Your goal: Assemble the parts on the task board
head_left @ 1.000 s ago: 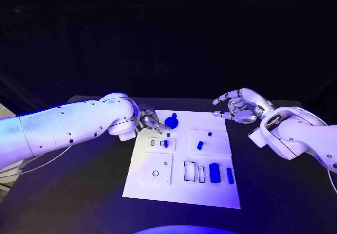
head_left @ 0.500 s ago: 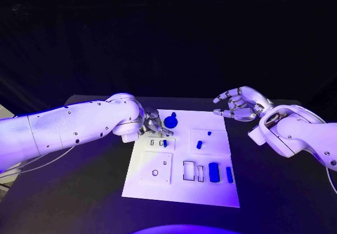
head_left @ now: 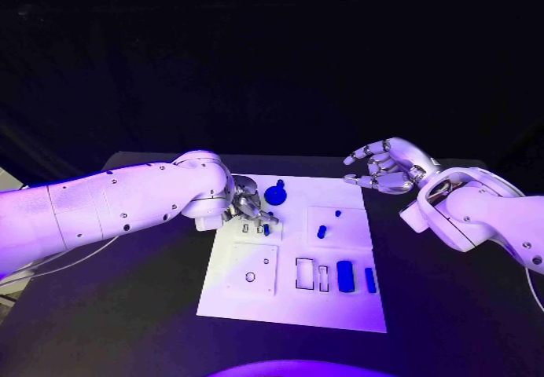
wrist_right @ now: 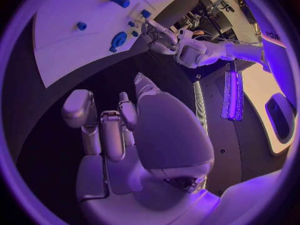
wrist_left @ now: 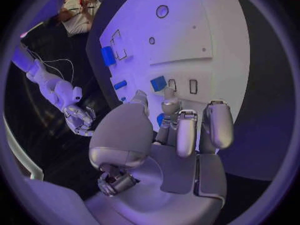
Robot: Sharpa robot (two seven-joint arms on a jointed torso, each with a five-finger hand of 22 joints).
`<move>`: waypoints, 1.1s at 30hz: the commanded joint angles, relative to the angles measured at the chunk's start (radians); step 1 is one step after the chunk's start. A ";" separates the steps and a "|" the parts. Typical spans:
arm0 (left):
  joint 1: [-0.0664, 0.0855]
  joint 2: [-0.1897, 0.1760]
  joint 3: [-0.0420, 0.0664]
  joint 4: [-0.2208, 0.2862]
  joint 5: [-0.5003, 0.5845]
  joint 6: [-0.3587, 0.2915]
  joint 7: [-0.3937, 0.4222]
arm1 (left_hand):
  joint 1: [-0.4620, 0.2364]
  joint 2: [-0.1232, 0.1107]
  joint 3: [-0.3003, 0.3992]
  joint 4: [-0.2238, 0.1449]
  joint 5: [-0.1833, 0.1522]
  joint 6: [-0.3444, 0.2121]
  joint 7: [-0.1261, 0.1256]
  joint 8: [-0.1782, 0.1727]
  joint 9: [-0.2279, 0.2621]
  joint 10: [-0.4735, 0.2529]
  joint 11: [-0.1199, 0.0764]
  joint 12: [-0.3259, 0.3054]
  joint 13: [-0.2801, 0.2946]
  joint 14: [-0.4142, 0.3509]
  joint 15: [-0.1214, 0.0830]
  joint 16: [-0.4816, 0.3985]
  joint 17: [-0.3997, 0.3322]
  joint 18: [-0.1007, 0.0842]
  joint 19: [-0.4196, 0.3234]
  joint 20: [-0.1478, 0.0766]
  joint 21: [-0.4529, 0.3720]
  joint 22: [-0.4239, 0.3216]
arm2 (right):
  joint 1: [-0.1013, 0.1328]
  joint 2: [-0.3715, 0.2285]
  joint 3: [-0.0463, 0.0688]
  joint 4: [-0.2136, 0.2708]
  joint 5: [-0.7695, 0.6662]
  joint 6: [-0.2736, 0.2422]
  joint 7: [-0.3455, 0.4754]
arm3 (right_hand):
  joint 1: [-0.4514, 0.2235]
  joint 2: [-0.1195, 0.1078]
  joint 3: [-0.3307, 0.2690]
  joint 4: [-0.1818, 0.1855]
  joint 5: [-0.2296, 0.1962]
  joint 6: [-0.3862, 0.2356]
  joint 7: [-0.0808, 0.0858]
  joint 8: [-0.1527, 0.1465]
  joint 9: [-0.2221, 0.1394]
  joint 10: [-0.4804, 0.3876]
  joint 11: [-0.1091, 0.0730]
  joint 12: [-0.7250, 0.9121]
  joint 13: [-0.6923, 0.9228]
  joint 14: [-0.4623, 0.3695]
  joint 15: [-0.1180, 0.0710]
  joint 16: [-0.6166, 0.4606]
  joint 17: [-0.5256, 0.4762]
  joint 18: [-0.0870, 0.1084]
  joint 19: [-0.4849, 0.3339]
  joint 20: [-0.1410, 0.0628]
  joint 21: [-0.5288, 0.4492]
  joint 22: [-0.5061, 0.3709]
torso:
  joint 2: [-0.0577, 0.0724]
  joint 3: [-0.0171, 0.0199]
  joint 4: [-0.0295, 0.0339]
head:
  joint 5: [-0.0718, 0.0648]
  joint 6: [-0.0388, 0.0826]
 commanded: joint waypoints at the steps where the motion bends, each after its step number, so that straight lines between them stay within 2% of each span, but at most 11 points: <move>1: 0.000 0.001 -0.001 -0.001 0.011 0.033 -0.002 | 0.016 0.005 -0.006 0.000 -0.004 -0.009 -0.002 0.004 0.003 -0.007 0.002 -0.003 0.001 0.078 -0.004 -0.005 0.202 -0.005 -0.008 -0.001 -0.005 0.001 | 0.000 0.001 0.001 0.001 -0.003 0.001 0.000 | 0.000 -0.008 -0.001 0.006 0.007 0.000 0.002 0.004 0.001 -0.006 -0.001 -0.005 -0.001 0.059 -0.004 -0.004 0.070 0.010 -0.003 -0.006 -0.006 -0.002 | 0.000 -0.0001 -0.0001 | -0.001 0.000; 20: -0.006 0.015 -0.010 -0.013 0.038 0.034 0.004 | 0.037 0.016 -0.007 0.000 -0.004 -0.010 -0.002 0.003 0.011 -0.009 0.002 -0.005 0.002 0.077 -0.004 -0.006 0.200 -0.005 -0.008 -0.001 -0.005 0.002 | 0.000 0.006 0.001 -0.002 -0.005 0.008 -0.001 | 0.000 -0.007 0.000 0.006 0.008 0.000 0.002 0.005 0.002 -0.004 -0.001 -0.004 0.001 0.060 -0.004 -0.003 0.072 0.010 -0.002 -0.006 -0.007 -0.002 | 0.000 -0.0004 0.0011 | -0.002 -0.002; 25: -0.006 0.020 -0.010 -0.015 0.049 0.030 0.007 | 0.078 0.035 0.001 -0.002 -0.004 -0.012 -0.003 0.001 0.020 -0.009 0.001 -0.005 0.006 0.077 -0.005 -0.006 0.201 -0.005 -0.009 -0.001 -0.006 0.002 | 0.000 0.008 0.001 -0.002 -0.007 0.009 0.000 | 0.001 -0.005 0.001 0.005 0.009 0.002 0.001 0.007 0.002 -0.002 -0.002 -0.002 0.003 0.060 -0.005 -0.004 0.072 0.009 -0.002 -0.006 -0.006 -0.001 | 0.000 0.0003 0.0008 | 0.000 -0.003; 33: -0.006 0.024 -0.011 -0.019 0.056 0.028 0.012 | 0.111 0.048 0.009 -0.001 -0.004 -0.012 -0.004 -0.002 0.027 -0.008 0.000 -0.005 0.009 0.078 -0.006 -0.005 0.203 -0.005 -0.007 -0.002 -0.005 0.005 | 0.000 0.009 0.001 -0.001 -0.012 0.010 0.000 | 0.001 -0.005 0.001 0.005 0.009 0.002 0.001 0.007 0.002 -0.002 -0.002 -0.002 0.003 0.060 -0.005 -0.004 0.072 0.009 -0.002 -0.006 -0.006 -0.001 | -0.001 0.0002 0.0006 | -0.002 -0.004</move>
